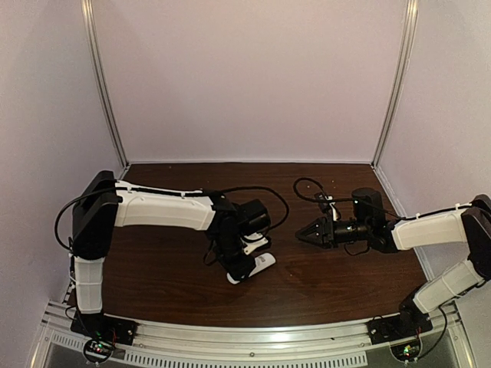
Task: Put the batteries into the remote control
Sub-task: Place the battery cover on the remote control without the battery cover, then press the battery cover onto the remote control.
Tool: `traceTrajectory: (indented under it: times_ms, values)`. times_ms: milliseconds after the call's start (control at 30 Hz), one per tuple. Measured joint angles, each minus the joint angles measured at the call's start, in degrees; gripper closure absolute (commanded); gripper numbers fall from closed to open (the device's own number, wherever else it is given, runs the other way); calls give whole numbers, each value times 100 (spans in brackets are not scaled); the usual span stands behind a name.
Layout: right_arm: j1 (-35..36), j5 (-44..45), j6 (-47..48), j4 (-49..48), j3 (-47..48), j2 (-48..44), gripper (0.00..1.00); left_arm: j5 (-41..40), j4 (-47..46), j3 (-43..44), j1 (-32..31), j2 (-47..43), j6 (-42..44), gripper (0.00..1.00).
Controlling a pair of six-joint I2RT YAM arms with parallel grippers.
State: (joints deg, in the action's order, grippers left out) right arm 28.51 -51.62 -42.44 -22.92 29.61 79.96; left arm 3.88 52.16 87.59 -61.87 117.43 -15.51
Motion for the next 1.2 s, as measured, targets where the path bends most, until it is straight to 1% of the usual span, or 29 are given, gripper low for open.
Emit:
traceTrajectory:
  times_ms: [67, 200, 267, 433, 567, 733, 933, 1033, 1100, 1200]
  values:
    - [0, 0, 0, 0, 0, 0, 65, -4, 0, 7, 0, 0, 4, 45]
    - [0, -2, 0, 0, 0, 0, 65, -28, 0, 17, 0, 0, 42, 31]
    - [0, -2, 0, 0, 0, 0, 65, -57, -2, 20, 0, -11, 55, 28]
    - [0, 0, 0, 0, 0, 0, 66, -133, -24, 17, 0, -184, 59, 26]
    - [26, 4, -2, 2, 0, 0, 68, -146, -273, -140, 46, -625, 20, 28]
    - [356, 57, -2, -2, 2, 9, 70, -55, -791, -872, 282, -1436, -155, 31]
    - [1016, 254, -70, -2, 240, 345, 74, 197, -1541, -2020, 713, -2057, -562, 31]
    - [1338, 393, -76, -2, 496, 588, 76, 260, -1849, -2479, 846, -2284, -822, 29]
    - [1565, 494, -85, -9, 695, 793, 77, 302, -2146, -2743, 852, -2404, -1032, 26]
    - [1834, 586, -131, -76, 953, 1126, 79, 398, -2577, -3180, 850, -2621, -1386, 25]
